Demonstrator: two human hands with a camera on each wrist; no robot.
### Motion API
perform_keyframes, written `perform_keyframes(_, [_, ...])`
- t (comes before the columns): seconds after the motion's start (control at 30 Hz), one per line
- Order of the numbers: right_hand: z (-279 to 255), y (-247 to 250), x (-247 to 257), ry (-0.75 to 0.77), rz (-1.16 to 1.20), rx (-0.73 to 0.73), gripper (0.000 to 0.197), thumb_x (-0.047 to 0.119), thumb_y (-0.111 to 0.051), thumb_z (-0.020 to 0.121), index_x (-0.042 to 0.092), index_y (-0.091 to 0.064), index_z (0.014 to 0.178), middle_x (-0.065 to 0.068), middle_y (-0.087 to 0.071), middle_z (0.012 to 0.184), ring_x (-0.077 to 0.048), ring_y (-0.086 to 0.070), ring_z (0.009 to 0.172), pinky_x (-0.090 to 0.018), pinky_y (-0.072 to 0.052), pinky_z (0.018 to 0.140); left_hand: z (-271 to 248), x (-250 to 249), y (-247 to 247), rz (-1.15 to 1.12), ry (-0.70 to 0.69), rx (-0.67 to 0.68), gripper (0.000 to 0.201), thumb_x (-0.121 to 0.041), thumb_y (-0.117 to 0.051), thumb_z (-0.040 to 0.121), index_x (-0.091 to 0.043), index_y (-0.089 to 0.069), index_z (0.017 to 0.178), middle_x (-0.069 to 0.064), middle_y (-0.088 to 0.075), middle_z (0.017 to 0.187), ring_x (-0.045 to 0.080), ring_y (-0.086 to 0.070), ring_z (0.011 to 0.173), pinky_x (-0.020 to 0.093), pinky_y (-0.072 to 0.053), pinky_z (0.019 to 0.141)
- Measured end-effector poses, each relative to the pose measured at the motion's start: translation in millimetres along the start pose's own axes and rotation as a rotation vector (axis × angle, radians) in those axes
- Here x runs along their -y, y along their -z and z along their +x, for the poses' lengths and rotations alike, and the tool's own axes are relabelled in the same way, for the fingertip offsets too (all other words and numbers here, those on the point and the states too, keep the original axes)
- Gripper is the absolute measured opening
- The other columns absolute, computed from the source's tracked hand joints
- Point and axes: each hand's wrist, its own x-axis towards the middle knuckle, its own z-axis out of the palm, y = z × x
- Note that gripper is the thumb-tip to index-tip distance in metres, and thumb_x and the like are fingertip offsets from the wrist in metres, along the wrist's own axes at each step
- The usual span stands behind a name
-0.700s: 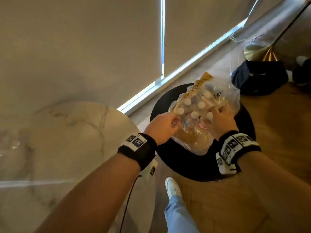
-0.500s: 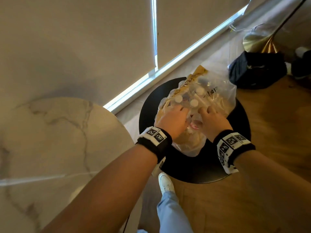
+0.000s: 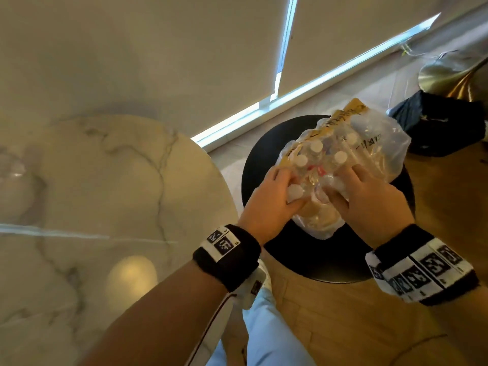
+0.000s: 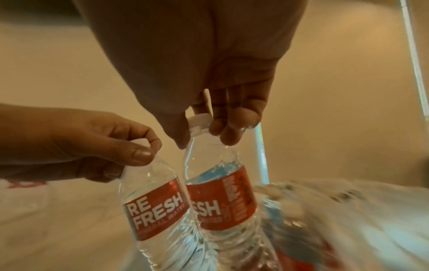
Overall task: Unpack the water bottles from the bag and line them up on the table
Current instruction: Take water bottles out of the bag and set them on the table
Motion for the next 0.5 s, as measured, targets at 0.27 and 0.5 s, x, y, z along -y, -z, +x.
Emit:
perform_keyframes(0.27, [1.1, 8.8, 209.5, 0.348, 0.256, 0.035, 0.024, 0.037, -0.058, 0.091, 0.016, -0.059, 0.103, -0.003, -0.061, 0.087, -0.015, -0.051, 0.058, -0.024, -0.042, 0.046, -172.8, 79.8, 158.9, -0.095, 0.252, -0.356, 0.025, -0.036, -0.074, 0.085, -0.027, -0.056, 0.100, -0.014, -0.051, 0.098, 0.006, -0.055, 0.078, 0.008, -0.043, 0.064])
perform_keyframes(0.5, [20.6, -58.2, 421.0, 0.557, 0.420, 0.282, 0.028, 0.038, -0.052, 0.094, 0.016, -0.053, 0.111, -0.004, -0.055, 0.101, -0.027, -0.058, 0.077, -0.029, -0.034, 0.064, -295.5, 194.7, 269.8, 0.091, 0.547, -0.544, 0.023, -0.029, -0.078, 0.082, -0.023, -0.061, 0.097, -0.013, -0.051, 0.092, 0.007, -0.055, 0.067, 0.004, -0.040, 0.064])
